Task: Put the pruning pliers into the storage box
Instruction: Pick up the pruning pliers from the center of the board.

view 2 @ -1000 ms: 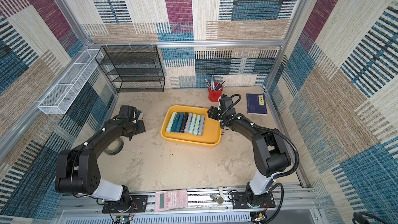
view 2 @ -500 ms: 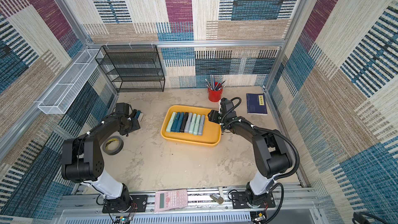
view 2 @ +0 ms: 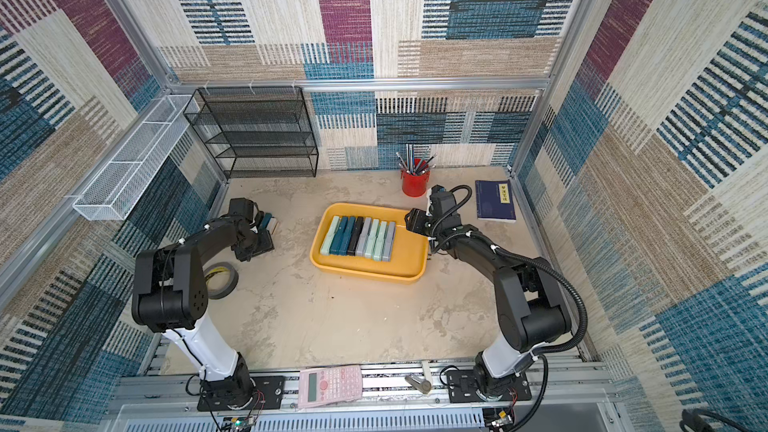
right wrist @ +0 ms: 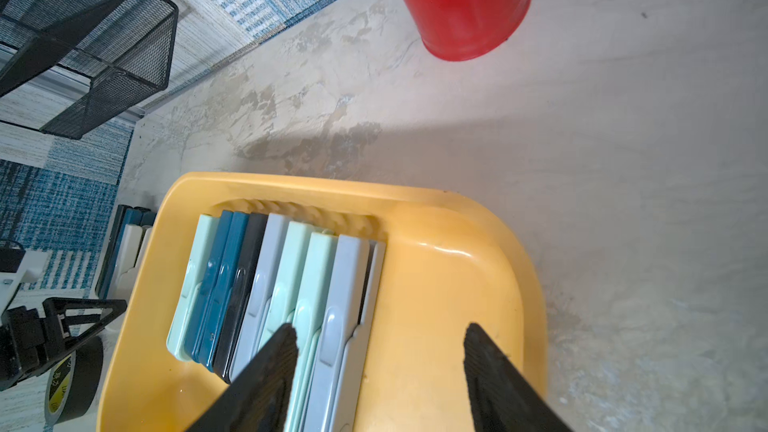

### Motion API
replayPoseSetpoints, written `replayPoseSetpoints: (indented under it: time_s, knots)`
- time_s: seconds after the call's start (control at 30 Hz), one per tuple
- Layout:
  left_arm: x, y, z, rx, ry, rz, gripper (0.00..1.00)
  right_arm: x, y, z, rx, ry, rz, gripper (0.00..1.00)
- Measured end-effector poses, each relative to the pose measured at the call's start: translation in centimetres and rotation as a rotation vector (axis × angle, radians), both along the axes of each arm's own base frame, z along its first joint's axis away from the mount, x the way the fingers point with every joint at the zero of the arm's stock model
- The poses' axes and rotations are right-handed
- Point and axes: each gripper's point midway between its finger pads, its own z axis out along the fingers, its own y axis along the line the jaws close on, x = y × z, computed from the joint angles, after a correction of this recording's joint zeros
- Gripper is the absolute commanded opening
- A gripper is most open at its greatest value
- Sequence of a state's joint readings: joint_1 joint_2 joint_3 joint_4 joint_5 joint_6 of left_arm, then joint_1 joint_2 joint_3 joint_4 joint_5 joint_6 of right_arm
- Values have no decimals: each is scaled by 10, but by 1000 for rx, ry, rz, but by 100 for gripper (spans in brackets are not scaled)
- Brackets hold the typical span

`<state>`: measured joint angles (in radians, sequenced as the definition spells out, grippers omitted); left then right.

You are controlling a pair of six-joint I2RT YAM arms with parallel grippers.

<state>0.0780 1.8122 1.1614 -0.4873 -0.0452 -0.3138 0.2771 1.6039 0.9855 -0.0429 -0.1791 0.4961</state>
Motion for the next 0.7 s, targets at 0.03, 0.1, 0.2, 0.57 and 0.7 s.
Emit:
replayPoseSetpoints:
  time_s: [0.03,0.1,0.2,0.57,0.7]
  knots:
    - [0,0,-1,0,3,-2,60,0,-2,1,-2,-2,-5,65]
    - [1,-1,-1,-4,4,-4,59,1,-3,1,-3,-4,-9,65]
    - [3,-4,-1,-20,2,-13,55,1,-5,1,-3,-3,-13,65]
    - [8,-18,-7,-38,30,-69,48,1,-5,-1,-2,3,-16,64]
    - [11,-24,-6,-31,43,-95,43,1,-6,-2,-2,4,-18,64]
